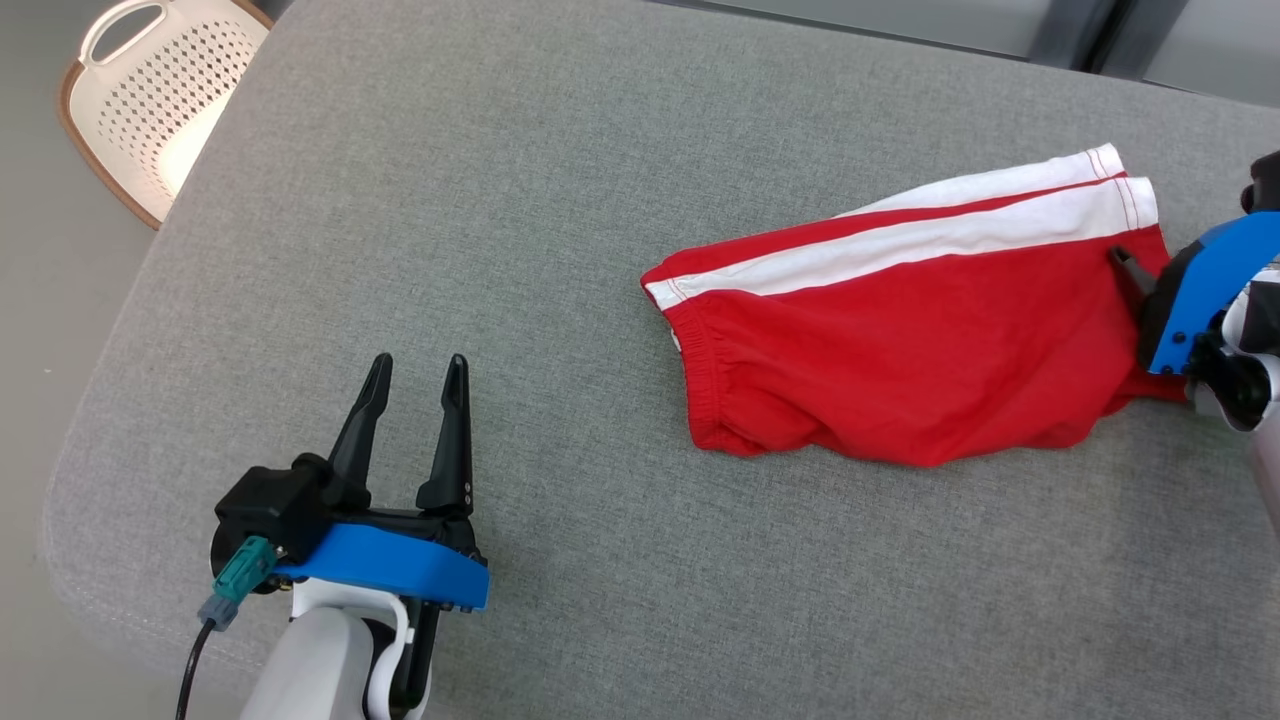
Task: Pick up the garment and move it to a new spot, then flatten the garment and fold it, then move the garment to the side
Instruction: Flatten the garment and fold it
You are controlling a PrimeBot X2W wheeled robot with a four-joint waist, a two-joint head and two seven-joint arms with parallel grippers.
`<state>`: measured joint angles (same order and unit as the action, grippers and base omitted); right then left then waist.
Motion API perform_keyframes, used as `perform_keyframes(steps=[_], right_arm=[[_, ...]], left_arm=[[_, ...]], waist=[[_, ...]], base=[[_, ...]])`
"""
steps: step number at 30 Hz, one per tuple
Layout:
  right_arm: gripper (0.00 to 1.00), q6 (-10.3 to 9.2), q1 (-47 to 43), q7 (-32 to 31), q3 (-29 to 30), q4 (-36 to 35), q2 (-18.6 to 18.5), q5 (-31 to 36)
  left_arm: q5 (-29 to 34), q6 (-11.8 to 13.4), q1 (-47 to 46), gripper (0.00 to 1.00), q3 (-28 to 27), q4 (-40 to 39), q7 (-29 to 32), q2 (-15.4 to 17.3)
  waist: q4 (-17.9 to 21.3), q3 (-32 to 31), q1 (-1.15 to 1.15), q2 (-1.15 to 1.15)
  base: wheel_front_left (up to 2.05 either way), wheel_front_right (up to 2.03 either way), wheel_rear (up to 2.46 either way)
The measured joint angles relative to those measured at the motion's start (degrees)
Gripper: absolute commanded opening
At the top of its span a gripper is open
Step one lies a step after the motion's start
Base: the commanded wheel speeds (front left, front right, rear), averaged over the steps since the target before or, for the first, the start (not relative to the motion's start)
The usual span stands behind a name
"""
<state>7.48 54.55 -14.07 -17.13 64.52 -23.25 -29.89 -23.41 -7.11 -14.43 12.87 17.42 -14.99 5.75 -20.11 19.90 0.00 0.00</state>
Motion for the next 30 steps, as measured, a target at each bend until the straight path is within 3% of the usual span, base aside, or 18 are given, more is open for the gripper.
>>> perform_keyframes(steps=[2,3,4,5,11,18,30], right_arm=[[1.0,-0.11,0.6,-1.3,-0.5,0.7,0.6,0.9],[0.53,-0.18,0.7,-1.9,-0.7,0.8,0.9,1.1],[0.18,-0.19,0.7,-2.0,-1.0,0.7,1.1,1.4],[0.0,-0.19,0.7,-1.9,-1.1,0.6,1.3,1.6],[0.0,0.02,-0.8,1.6,-0.6,-0.7,2.9,1.6],[0.0,0.01,-3.8,7.0,2.9,-2.9,1.1,2.6],[0.0,0.01,-7.3,8.0,10.4,-6.6,-1.8,14.0]], left_arm=[[0.3,0.0,0.3,1.0,-0.3,0.0,0.0,-0.2],[0.3,0.0,0.3,1.0,-0.3,0.0,0.0,-0.3],[0.3,0.0,0.4,1.0,-0.4,0.0,0.0,-0.4],[0.3,0.0,0.4,1.0,-0.6,0.0,0.0,-0.4],[0.6,-0.1,0.6,1.0,-0.6,0.0,0.0,0.1],[0.7,-0.1,2.8,1.0,-2.2,-0.9,0.0,0.7],[1.4,-0.3,6.5,1.0,-3.3,-1.5,0.0,1.7]], waist=[[-0.1,0.1,0.0,0.0],[0.0,0.0,0.0,0.0],[0.0,0.0,0.0,0.0],[0.2,-0.1,0.0,0.0],[2.1,-1.4,0.0,0.0],[5.3,-4.2,0.0,0.0],[9.0,-8.4,0.0,0.0]], base=[[0.0,0.0,0.0],[0.0,0.0,0.0],[0.0,0.0,0.0],[0.0,0.0,0.0],[0.0,0.0,0.0],[0.0,0.0,0.0],[0.0,0.0,0.0]])
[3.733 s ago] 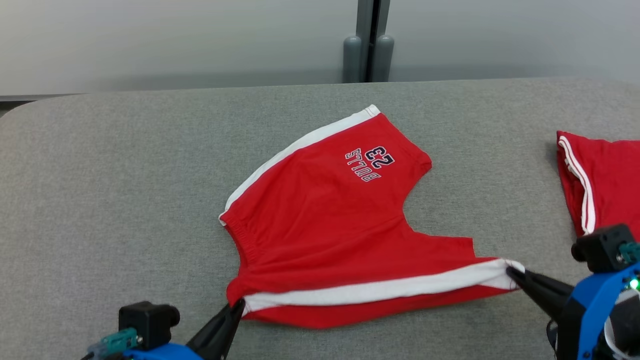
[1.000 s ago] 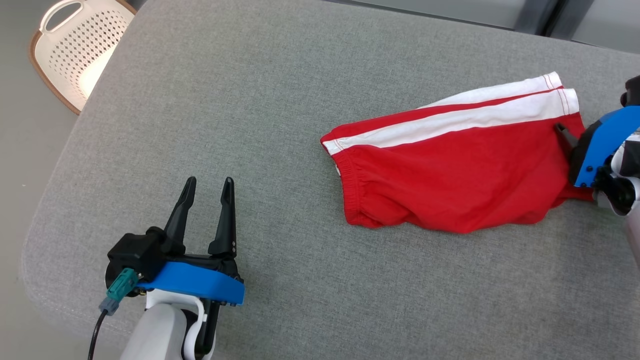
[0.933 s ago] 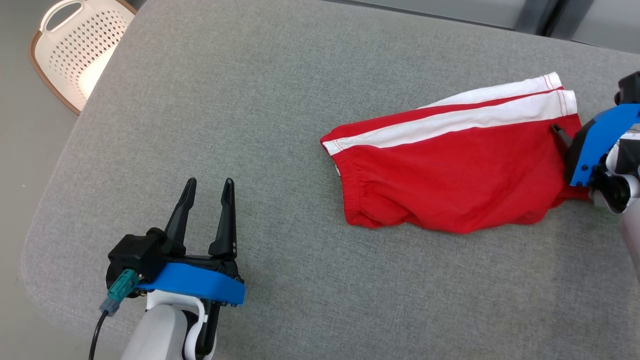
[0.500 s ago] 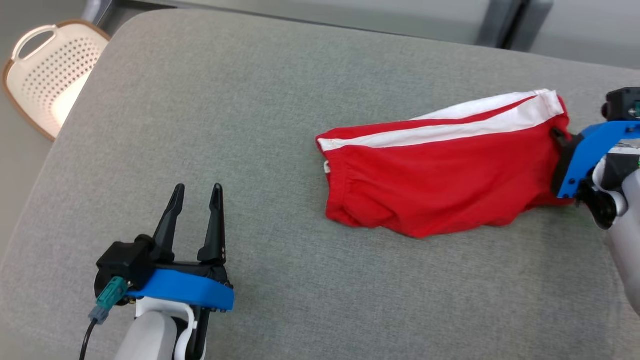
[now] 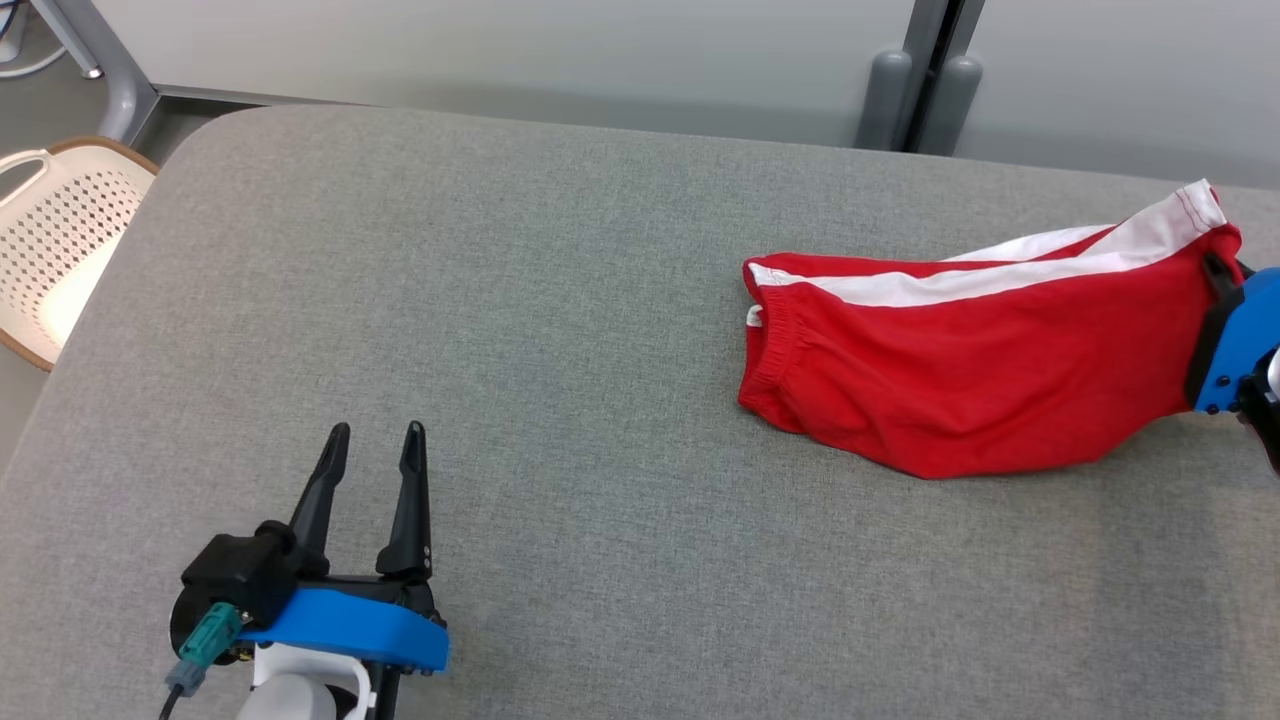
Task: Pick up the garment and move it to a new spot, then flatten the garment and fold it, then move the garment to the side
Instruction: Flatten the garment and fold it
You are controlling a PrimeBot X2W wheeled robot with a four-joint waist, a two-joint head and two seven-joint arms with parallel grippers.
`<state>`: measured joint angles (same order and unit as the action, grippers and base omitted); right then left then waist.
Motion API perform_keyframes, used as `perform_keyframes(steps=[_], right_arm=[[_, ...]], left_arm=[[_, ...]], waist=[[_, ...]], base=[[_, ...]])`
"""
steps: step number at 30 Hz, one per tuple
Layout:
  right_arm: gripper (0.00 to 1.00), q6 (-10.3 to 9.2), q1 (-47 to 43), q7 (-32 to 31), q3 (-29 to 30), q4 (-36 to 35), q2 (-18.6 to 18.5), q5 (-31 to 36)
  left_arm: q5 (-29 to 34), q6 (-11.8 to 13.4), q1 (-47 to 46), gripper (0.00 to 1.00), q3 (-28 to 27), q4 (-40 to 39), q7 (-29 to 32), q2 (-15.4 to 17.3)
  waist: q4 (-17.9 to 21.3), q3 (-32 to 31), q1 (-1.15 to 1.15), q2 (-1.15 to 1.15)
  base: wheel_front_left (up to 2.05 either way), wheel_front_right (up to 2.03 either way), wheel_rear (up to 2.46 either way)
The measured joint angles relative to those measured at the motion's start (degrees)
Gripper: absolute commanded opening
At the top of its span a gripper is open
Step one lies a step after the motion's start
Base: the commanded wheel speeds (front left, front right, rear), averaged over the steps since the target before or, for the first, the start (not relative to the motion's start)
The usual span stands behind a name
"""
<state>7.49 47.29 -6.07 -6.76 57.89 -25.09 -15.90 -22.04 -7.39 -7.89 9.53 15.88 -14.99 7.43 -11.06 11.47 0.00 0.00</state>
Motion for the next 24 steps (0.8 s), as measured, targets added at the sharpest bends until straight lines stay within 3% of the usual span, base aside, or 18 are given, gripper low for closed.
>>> perform_keyframes(steps=[5,14,18,24], right_arm=[[0.0,-0.01,-1.5,-3.1,2.9,-5.0,2.2,5.1],[0.0,0.0,-4.2,-12.2,-1.0,-17.1,12.5,9.9],[0.0,0.0,-4.6,-16.4,-4.8,-18.2,15.6,10.3],[0.0,0.0,-4.6,-18.6,-7.7,-16.7,17.1,9.9]], left_arm=[[0.4,0.0,0.2,1.0,2.3,0.4,0.0,0.6],[-0.8,0.0,-0.5,1.0,5.7,1.4,0.0,1.4],[-1.3,0.0,-1.1,1.0,7.0,1.7,0.0,1.5],[-1.8,0.0,-1.5,1.0,8.0,2.0,0.0,1.1]], waist=[[-0.7,-0.7,0.0,0.0],[-2.8,-1.8,0.0,0.0],[-4.1,-1.9,0.0,0.0],[-6.8,-1.9,0.0,0.0]], base=[[0.0,0.0,0.0],[0.0,0.0,0.0],[0.0,0.0,0.0],[0.0,0.0,0.0]])
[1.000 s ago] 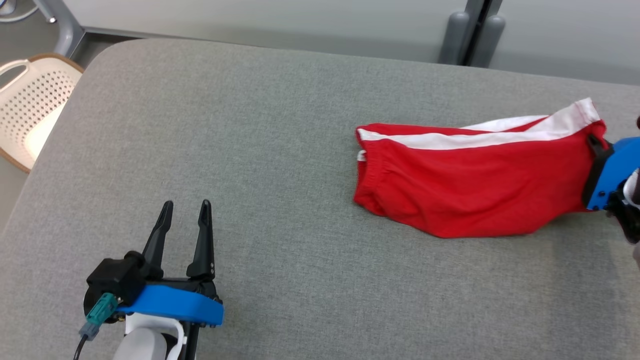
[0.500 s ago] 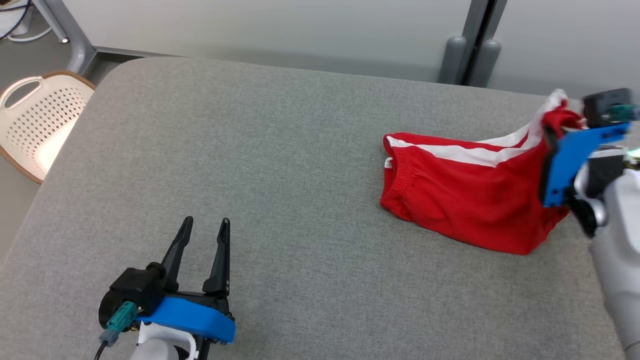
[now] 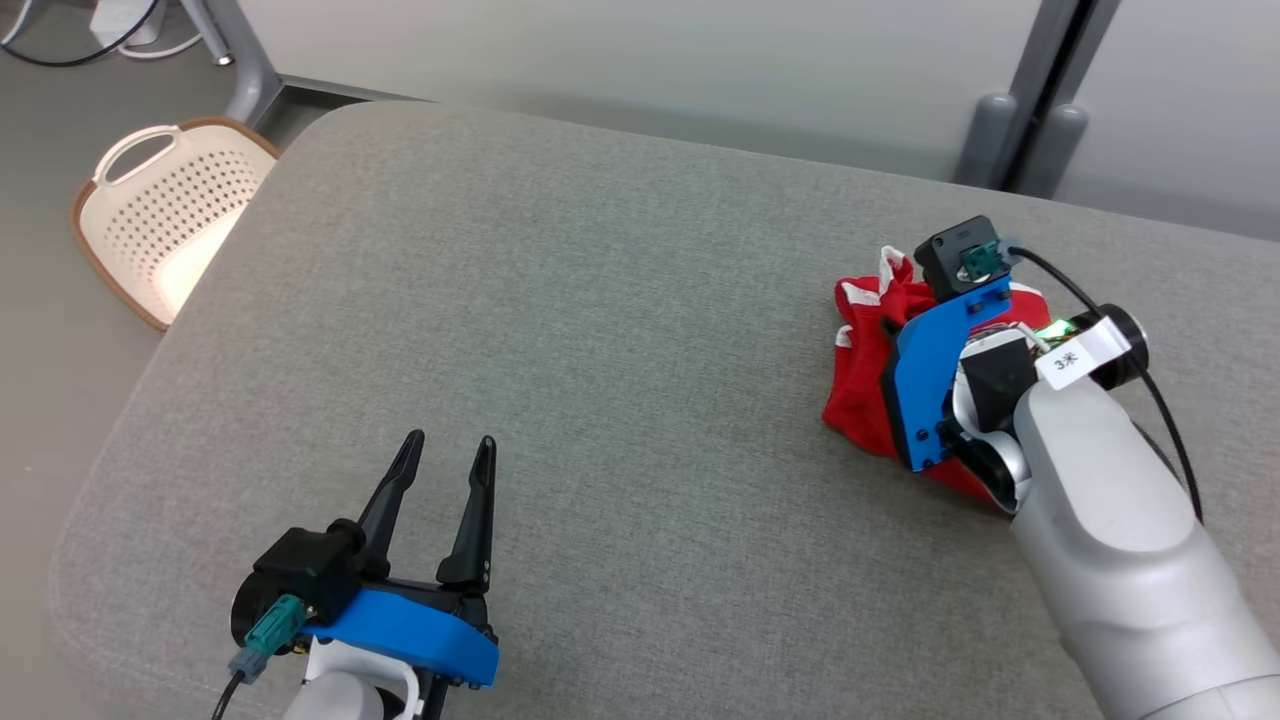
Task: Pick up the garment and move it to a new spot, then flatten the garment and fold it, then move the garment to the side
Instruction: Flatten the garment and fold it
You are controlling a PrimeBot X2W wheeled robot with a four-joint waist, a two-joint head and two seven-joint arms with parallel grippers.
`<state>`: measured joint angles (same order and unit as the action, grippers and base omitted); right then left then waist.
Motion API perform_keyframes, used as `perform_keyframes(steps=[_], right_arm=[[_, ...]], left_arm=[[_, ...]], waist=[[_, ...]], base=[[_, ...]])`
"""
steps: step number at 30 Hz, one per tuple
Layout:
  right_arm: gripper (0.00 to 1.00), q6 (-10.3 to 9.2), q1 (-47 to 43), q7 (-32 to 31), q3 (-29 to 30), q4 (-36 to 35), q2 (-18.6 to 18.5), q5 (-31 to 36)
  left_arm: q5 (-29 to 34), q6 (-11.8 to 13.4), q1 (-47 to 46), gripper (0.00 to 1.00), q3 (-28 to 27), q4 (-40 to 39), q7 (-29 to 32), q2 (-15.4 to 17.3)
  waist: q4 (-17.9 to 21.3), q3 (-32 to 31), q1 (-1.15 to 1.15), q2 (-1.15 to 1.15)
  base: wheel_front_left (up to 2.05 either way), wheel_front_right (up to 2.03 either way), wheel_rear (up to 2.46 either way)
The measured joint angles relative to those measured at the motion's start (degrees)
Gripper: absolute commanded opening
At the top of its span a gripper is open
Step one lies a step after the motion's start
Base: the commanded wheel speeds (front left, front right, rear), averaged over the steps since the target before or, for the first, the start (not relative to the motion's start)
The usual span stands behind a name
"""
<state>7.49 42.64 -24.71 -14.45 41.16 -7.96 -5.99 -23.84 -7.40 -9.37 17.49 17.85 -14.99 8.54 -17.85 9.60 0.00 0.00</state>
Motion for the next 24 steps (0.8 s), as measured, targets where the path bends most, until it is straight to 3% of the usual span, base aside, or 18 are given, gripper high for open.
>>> perform_keyframes(steps=[1,3,4,5,11,16,20,24], right_arm=[[0.0,0.0,0.0,0.0,-0.2,0.3,0.3,-0.2],[0.74,0.0,-0.1,-0.3,-0.6,0.9,0.9,-0.7],[0.74,0.0,-0.1,-0.6,-0.8,1.2,1.1,-1.0],[1.0,0.0,-0.3,-0.8,-0.9,1.2,1.4,-1.5],[1.0,0.0,-0.6,1.6,-3.4,-2.3,2.3,-6.8],[1.0,0.0,-0.6,4.6,-4.3,-8.5,0.5,-10.1],[1.0,0.0,-3.5,7.7,-0.7,-13.3,-2.3,-10.6],[1.0,0.0,-9.7,12.0,7.5,-18.4,-3.8,-8.2]], left_arm=[[-0.1,0.0,0.0,1.0,0.0,0.0,0.0,0.0],[-0.2,0.0,0.0,1.0,0.0,0.0,0.0,0.0],[-0.3,0.0,0.0,1.0,-0.1,0.0,0.0,0.0],[-0.3,0.0,0.0,1.0,-0.1,0.0,0.0,0.0],[-0.3,0.0,0.8,1.0,-1.4,0.0,0.0,0.2],[-0.1,0.0,0.9,1.0,-2.4,-0.1,0.0,0.3],[0.1,0.0,0.8,1.0,-2.7,-0.1,0.0,0.4],[0.2,0.0,0.7,1.0,-3.1,0.2,0.0,0.6]], waist=[[-0.4,0.0,0.0,0.0],[-1.0,0.1,0.0,0.0],[-1.1,0.1,0.0,0.0],[-1.2,0.1,0.0,0.0],[-0.2,-0.3,0.0,0.0],[1.9,-0.5,0.0,0.0],[3.7,-1.1,0.0,0.0],[5.6,-1.9,0.0,0.0]], base=[[0.0,0.0,0.0],[0.0,0.0,0.0],[0.0,0.0,0.0],[0.0,0.0,0.0],[0.0,0.0,0.0],[0.0,0.0,0.0],[0.0,0.0,0.0],[0.0,0.0,0.0]])
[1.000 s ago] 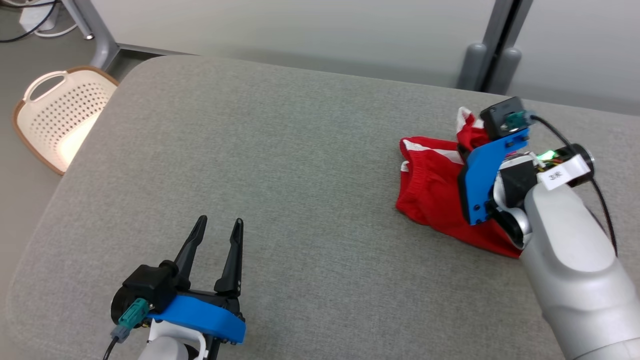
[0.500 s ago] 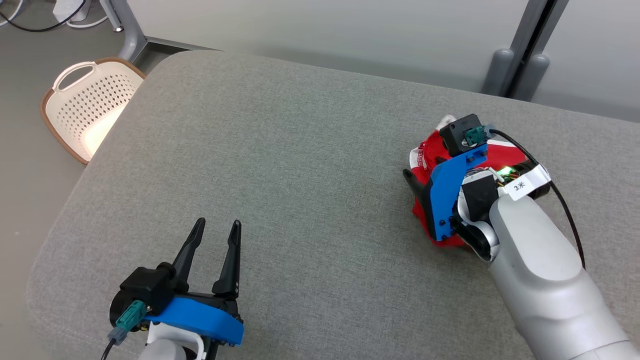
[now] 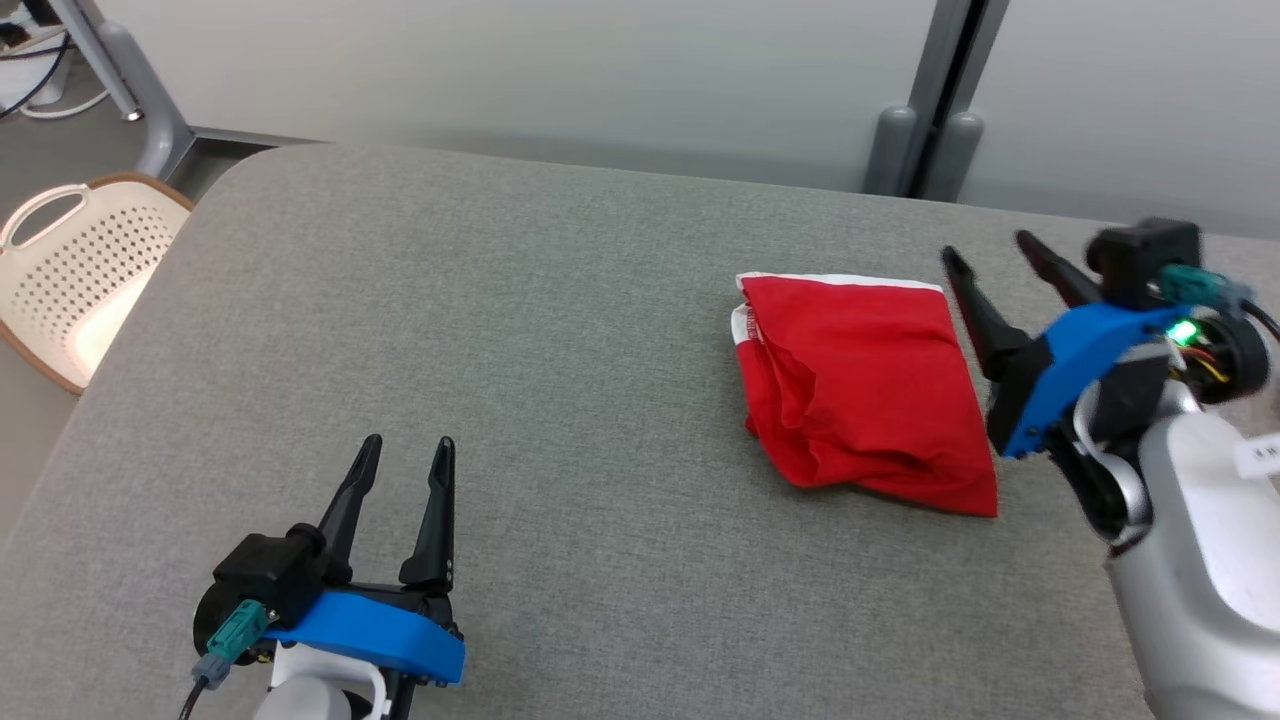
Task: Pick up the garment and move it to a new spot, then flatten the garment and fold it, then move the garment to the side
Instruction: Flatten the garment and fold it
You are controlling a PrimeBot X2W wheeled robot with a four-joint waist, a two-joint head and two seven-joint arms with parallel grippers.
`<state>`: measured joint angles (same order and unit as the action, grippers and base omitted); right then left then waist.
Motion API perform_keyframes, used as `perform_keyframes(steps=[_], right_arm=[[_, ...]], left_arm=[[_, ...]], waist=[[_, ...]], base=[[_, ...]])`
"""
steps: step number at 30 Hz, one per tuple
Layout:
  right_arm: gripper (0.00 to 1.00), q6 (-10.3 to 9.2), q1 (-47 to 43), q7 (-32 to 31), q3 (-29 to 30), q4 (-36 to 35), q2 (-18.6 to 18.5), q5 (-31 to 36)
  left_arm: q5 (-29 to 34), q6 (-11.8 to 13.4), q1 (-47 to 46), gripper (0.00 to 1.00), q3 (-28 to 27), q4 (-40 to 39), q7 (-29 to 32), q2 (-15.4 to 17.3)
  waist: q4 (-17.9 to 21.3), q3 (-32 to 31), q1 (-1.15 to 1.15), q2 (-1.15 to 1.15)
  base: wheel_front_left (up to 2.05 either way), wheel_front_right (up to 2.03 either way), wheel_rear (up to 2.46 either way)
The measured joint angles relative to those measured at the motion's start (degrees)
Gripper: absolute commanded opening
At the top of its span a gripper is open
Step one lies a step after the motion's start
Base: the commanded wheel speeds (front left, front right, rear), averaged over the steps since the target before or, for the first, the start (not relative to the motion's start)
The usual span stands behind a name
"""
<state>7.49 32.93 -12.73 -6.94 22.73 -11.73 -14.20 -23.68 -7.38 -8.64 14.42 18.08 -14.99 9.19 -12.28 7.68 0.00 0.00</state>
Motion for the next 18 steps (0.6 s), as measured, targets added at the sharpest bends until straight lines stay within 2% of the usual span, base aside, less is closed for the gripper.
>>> perform_keyframes(steps=[4,8,13,18], right_arm=[[1.0,-0.01,-7.7,4.0,9.0,-6.2,1.8,3.0],[1.0,-0.01,-14.7,7.1,13.8,-12.2,5.5,4.9],[1.0,-0.01,-21.3,9.0,14.8,-16.3,7.6,5.4],[1.0,-0.01,-25.3,10.0,13.8,-17.3,8.4,5.5]], left_arm=[[0.0,0.4,0.0,1.0,-0.9,0.3,0.0,0.3],[-0.4,1.3,0.4,1.0,-2.0,0.3,0.0,1.1],[-1.1,2.1,1.7,1.0,-3.8,-0.1,0.0,2.2],[-1.5,3.1,3.5,1.0,-5.0,-0.8,0.0,3.0]], waist=[[2.1,-0.7,0.0,0.0],[4.6,-1.3,0.0,0.0],[7.9,-1.9,0.0,0.0],[10.9,-2.5,0.0,0.0]], base=[[0.0,0.0,0.0],[0.0,0.0,0.0],[0.0,0.0,0.0],[0.0,0.0,0.0]])
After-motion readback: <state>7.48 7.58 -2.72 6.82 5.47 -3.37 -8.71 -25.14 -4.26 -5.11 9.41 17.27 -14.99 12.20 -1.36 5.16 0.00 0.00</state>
